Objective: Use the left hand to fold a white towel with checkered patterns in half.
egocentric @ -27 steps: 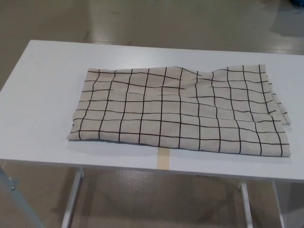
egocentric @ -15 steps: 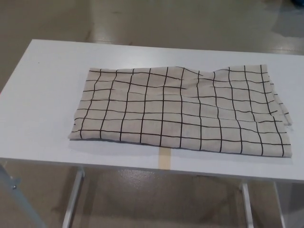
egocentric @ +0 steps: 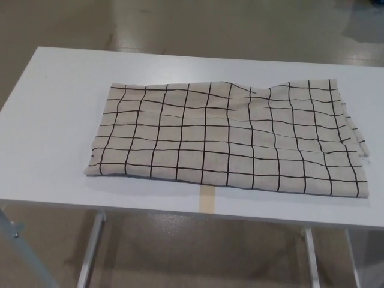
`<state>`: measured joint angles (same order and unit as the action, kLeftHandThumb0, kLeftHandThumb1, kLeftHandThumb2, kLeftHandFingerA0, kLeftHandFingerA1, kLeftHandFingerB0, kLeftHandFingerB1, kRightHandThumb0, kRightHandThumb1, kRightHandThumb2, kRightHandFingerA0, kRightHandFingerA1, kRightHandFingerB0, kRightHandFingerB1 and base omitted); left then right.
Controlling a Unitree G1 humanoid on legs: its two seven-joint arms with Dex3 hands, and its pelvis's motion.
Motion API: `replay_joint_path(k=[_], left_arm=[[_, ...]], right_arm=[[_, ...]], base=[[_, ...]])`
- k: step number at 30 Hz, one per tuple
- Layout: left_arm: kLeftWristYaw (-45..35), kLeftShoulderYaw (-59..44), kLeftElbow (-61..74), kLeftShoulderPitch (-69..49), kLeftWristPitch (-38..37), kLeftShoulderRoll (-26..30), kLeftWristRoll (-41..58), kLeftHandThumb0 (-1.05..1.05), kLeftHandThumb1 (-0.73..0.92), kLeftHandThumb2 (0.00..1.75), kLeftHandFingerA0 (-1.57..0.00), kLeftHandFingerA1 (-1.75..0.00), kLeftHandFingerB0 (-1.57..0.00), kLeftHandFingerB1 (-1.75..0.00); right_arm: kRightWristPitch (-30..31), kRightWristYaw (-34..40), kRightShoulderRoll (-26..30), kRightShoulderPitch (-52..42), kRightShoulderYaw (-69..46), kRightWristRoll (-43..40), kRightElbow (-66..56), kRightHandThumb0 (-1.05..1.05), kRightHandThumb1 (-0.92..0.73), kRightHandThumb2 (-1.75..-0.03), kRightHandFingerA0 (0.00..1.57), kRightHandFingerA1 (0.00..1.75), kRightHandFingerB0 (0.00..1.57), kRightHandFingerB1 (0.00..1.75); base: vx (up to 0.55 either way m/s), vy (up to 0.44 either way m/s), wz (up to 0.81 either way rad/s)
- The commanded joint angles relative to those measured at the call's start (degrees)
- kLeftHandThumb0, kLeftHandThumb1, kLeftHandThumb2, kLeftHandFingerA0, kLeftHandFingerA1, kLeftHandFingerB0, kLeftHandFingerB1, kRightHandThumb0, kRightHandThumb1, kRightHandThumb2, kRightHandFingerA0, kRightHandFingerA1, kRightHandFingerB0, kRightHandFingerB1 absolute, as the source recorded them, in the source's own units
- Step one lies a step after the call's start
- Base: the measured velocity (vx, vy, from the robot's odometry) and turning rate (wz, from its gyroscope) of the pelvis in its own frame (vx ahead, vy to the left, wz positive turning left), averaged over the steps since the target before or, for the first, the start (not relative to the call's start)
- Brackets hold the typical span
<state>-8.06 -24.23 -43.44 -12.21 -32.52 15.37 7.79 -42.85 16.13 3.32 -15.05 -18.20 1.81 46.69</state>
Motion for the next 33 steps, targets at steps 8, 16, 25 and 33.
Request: replay_joint_path(k=[8, 16, 25, 33], left_arm=[[4.52, 4.5, 35.91, -2.24, -14.4, 1.81, -20.09, -0.72, 0.44, 0.78, 0.0, -0.07, -0.03, -0.05], [8.34, 11.85, 39.83, 12.9, -3.77, 6.13, -37.96, -0.58, 0.38, 0.74, -0.01, -0.12, -0.06, -0.19], [12.88, 26.52, 25.48, 28.63, 6.35, 10.8, -54.0, -0.62, 0.4, 0.73, 0.0, -0.01, -0.01, -0.14], [16.21, 36.35, 14.91, 37.84, 13.71, 11.76, -61.12, -0.65, 0.4, 0.73, 0.0, 0.0, 0.0, -0.12]], right_arm=[[-1.06, -2.28, -2.52, -4.94, 6.78, 3.8, -0.35, -0.3, -0.69, -0.6, 0.36, 0.36, 0.32, 0.34], [-0.98, 1.47, 0.46, -2.81, 8.69, 7.32, 4.44, -0.3, -0.69, -0.61, 0.36, 0.35, 0.32, 0.33], [-1.1, 2.12, 0.65, -3.0, 9.17, 7.21, 5.17, -0.31, -0.69, -0.61, 0.37, 0.35, 0.32, 0.33], [-1.27, 1.07, 0.67, -2.06, 9.14, 6.2, 5.57, -0.31, -0.69, -0.61, 0.38, 0.36, 0.33, 0.33]], base=[[0.0, 0.0, 0.0], [0.0, 0.0, 0.0], [0.0, 0.0, 0.0], [0.0, 0.0, 0.0]])
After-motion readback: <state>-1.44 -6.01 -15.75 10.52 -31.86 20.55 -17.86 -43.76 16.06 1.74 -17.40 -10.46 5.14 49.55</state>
